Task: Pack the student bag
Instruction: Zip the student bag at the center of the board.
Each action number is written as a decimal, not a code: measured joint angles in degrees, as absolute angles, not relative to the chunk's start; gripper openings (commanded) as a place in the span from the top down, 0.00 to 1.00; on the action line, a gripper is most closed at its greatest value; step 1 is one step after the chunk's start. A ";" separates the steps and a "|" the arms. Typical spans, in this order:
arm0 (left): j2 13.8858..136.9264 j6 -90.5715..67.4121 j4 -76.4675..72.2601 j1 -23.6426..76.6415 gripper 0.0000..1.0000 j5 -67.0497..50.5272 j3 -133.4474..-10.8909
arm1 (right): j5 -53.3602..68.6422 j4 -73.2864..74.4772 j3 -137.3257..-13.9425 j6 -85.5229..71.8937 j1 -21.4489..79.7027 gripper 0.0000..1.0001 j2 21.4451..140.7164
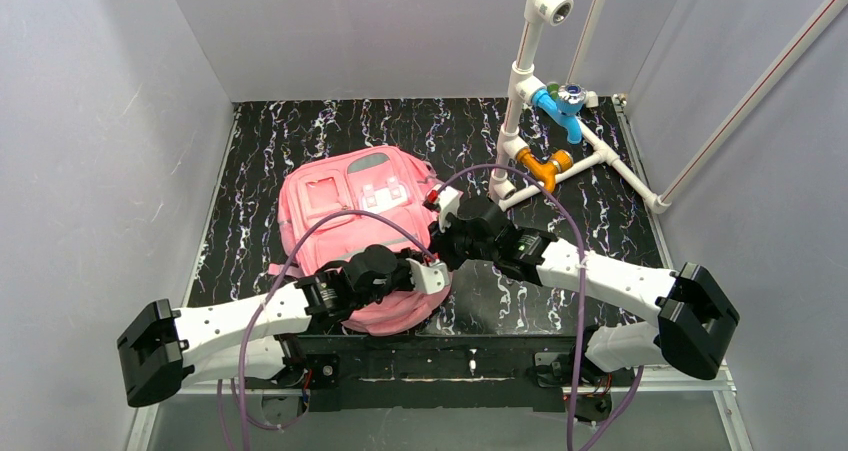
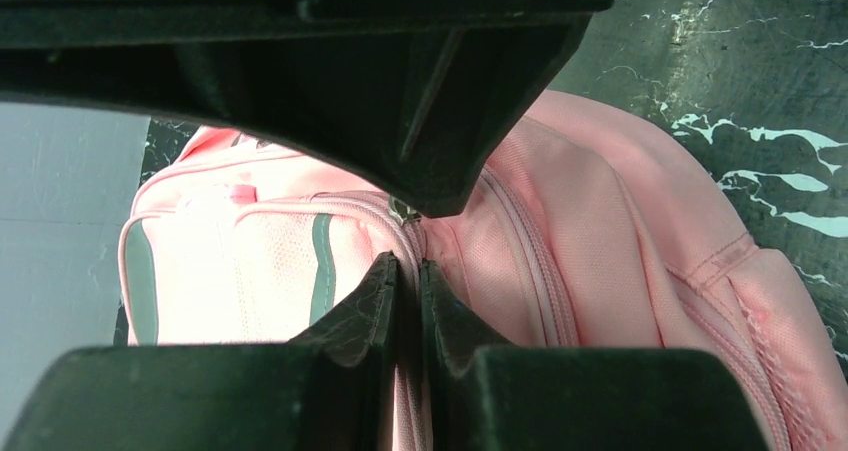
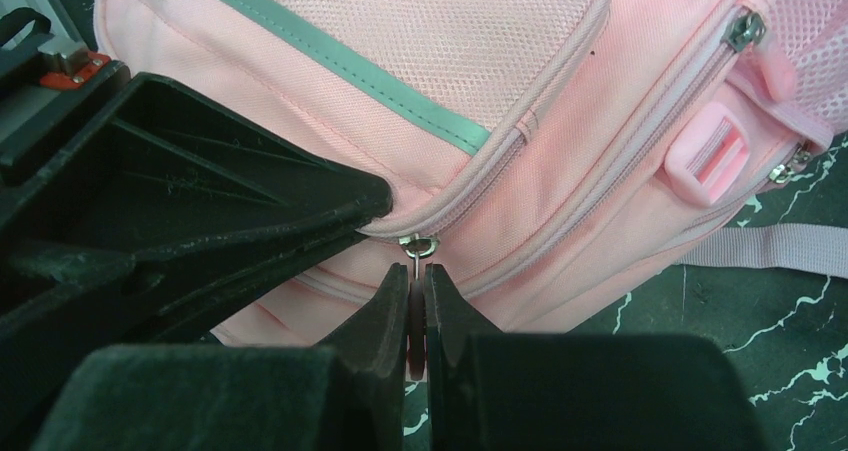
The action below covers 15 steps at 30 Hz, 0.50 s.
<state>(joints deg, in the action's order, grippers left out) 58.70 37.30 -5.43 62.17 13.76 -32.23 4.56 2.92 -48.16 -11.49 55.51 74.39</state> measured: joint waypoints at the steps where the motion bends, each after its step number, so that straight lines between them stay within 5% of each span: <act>1: 57.74 36.95 -4.49 62.19 1.00 13.74 -32.23 | 4.49 2.92 -48.23 -11.14 55.68 0.99 74.28; 15: 37.95 37.54 6.09 62.02 1.00 9.67 -27.68 | 8.78 5.91 -57.80 -1.78 54.26 0.99 81.89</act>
